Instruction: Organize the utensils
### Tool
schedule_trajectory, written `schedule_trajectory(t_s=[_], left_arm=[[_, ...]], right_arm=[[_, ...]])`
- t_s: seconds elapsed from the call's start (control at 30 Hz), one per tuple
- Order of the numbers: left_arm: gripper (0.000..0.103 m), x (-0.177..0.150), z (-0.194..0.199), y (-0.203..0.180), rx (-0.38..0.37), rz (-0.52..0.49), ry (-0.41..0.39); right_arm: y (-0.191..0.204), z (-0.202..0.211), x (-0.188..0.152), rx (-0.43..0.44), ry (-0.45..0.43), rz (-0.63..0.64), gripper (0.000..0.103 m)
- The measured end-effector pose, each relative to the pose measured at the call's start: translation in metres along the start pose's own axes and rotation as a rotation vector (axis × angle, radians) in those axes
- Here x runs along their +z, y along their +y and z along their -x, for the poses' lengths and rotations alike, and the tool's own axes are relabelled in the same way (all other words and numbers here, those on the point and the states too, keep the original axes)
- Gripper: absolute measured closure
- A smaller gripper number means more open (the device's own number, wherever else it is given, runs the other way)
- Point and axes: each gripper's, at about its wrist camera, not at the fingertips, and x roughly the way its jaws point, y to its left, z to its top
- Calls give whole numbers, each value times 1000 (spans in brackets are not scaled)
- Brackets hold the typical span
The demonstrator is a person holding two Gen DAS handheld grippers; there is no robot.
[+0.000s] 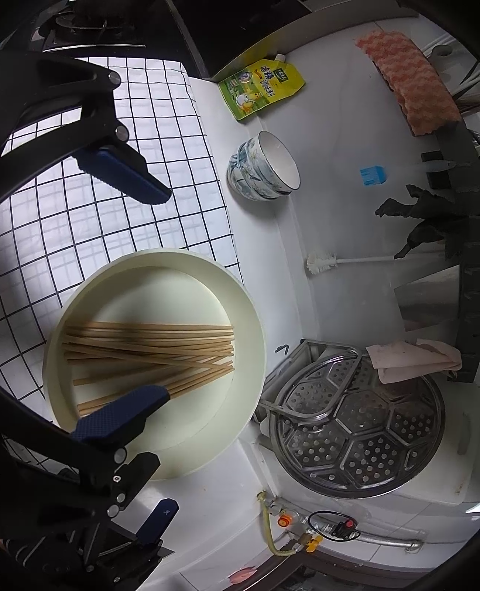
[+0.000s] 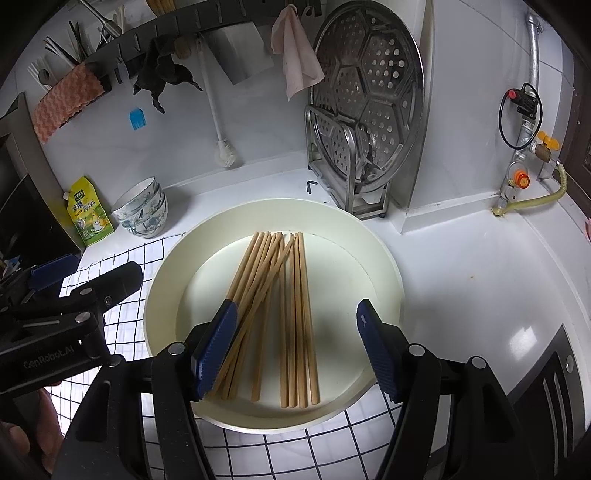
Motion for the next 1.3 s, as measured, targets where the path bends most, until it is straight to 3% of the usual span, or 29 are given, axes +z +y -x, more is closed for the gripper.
schedule_trajectory(t_s=[0.67, 1.3], left_arm=[[6, -1, -1, 1, -1, -7, 24], [6, -1, 9, 3, -1, -9, -25]], right_arm=[[1, 2, -1, -5, 4, 2, 38], [4, 6, -2, -10, -2, 2, 38]])
